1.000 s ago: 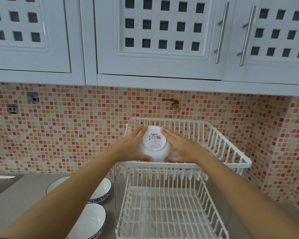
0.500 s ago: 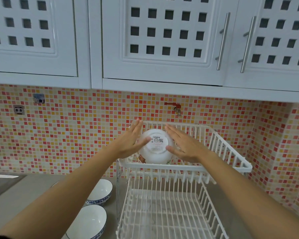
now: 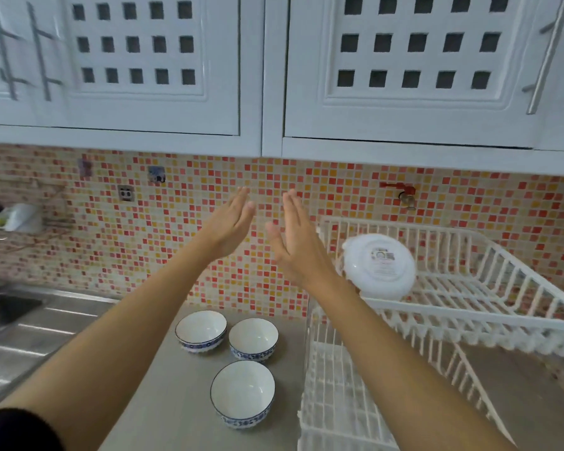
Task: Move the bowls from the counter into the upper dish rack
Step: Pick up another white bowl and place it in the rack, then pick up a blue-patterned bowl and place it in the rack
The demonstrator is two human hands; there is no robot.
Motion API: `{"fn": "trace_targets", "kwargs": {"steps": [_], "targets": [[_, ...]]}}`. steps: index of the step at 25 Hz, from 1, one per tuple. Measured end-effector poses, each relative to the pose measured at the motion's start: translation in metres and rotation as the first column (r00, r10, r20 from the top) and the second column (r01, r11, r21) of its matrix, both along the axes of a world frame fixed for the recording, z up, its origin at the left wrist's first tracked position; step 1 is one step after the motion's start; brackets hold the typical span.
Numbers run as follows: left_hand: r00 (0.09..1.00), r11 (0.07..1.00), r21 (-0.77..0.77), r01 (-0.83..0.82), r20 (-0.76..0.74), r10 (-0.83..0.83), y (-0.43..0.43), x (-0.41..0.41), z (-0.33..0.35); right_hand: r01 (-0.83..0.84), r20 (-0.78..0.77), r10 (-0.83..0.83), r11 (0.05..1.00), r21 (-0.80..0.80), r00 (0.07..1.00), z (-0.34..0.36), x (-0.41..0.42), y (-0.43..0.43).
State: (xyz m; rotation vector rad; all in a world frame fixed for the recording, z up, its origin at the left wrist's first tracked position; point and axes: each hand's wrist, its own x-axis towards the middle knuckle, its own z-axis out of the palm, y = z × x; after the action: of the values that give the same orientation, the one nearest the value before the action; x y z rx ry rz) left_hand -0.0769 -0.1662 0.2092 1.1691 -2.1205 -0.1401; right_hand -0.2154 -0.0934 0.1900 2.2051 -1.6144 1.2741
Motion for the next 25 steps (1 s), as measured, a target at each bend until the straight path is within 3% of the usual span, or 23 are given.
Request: {"fn": "trace_targets", "kwargs": {"steps": [4,9,14,16,18,20,25], "targets": [[0.998,0.992,0.118,-0.044,0.038,0.040,-0.017,0.048,-0.044,0.004,0.110,-0.020,0.989,0.146,0.994,-0.049,0.047,-0.034],[0.996,0.942,0.334,-0.028,0.087,-0.001,-0.040,0.074,-0.137,0.129,0.161,-0.206,0.910,0.395,0.965,-0.148,0.059,-0.063],[0.989,0.822,0.569,-0.013,0.129,-0.073,-0.048,0.070,-0.253,0.288,0.083,-0.448,0.695,0.659,0.890,-0.259,0.052,-0.064],[0.982,0.754,0.646,-0.118,0.188,-0.007,-0.047,0.067,-0.297,0.338,0.050,-0.530,0.608,0.718,0.847,-0.295,0.052,-0.055],[0.961,0.669,0.700,-0.249,0.265,0.081,-0.046,0.064,-0.329,0.310,0.087,-0.605,0.520,0.796,0.791,-0.319,0.054,-0.048],[0.958,0.595,0.753,-0.280,0.264,0.115,-0.045,0.058,-0.350,0.249,0.113,-0.644,0.443,0.861,0.756,-0.338,0.054,-0.049],[0.951,0.570,0.764,-0.302,0.280,0.129,-0.044,0.051,-0.367,0.266,0.075,-0.694,0.370,0.890,0.716,-0.345,0.063,-0.052]]}}
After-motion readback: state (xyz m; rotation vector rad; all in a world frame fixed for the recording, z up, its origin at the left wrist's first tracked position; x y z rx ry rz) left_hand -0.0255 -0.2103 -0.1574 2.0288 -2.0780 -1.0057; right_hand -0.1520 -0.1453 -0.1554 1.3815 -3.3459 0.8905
